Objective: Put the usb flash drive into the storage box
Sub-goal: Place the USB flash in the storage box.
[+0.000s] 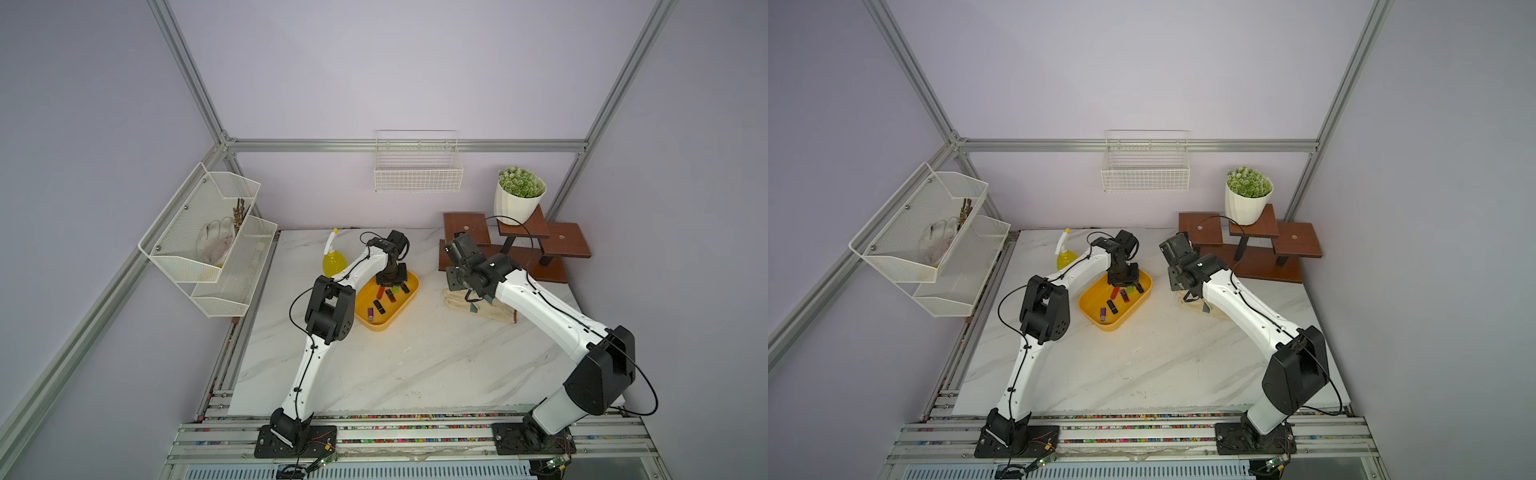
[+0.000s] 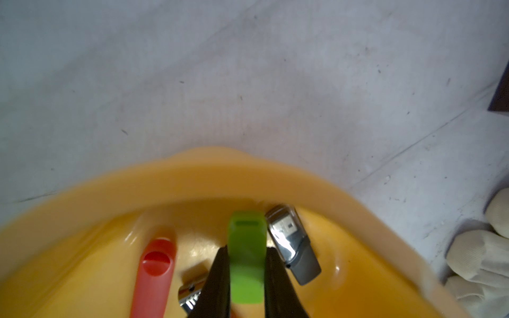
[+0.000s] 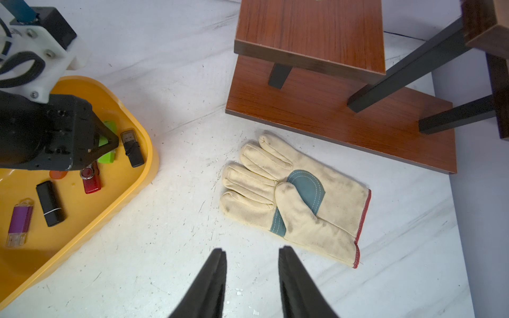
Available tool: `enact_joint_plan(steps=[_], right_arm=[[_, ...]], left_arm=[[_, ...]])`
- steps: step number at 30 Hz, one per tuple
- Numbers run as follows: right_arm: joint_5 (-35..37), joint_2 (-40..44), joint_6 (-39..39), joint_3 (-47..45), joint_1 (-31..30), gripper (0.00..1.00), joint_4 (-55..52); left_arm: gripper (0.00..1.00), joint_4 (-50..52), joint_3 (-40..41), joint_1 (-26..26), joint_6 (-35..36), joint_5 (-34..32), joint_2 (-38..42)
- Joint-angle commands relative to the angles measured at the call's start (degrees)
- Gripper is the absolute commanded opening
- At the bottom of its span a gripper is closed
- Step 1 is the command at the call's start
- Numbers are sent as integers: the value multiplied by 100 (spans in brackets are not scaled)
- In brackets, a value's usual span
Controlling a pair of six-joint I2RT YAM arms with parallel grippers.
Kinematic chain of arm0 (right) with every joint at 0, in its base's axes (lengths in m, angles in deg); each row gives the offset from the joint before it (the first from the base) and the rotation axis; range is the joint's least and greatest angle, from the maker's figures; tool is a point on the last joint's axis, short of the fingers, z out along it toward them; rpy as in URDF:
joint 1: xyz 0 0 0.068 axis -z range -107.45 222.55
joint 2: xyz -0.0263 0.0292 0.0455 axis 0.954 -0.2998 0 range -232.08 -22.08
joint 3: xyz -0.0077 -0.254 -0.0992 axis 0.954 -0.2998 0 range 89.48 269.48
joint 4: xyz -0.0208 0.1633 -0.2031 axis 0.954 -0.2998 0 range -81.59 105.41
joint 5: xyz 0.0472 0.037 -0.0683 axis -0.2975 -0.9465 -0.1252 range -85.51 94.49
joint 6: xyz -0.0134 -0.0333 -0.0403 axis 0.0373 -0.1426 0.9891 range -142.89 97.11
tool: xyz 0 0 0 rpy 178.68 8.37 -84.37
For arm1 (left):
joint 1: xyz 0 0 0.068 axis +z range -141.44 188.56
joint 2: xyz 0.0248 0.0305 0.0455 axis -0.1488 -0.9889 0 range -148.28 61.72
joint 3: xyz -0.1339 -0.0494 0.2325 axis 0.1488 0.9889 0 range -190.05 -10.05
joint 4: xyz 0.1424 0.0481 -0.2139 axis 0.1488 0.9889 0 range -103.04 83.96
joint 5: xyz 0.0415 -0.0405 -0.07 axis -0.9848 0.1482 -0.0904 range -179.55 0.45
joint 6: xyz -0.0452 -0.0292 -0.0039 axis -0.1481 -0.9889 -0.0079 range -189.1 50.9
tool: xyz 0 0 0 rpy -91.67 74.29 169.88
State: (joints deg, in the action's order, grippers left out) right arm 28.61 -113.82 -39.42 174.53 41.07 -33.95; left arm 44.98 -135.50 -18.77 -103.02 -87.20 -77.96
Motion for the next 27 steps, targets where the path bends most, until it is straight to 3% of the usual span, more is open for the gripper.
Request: enact_joint_plan(steps=[1,19,27], right_arm=[[-40,98,-78,-99,46,38,63],[-123,61,-60,-103,55,38,76],[-179,16,-58,-102,72,37,85]], left_arm=[[0,-72,-217,53,-57,-59,3],[1,-58,-243,89,-25,2,-120],[11,-56,-182,101,-5,-58,-66]])
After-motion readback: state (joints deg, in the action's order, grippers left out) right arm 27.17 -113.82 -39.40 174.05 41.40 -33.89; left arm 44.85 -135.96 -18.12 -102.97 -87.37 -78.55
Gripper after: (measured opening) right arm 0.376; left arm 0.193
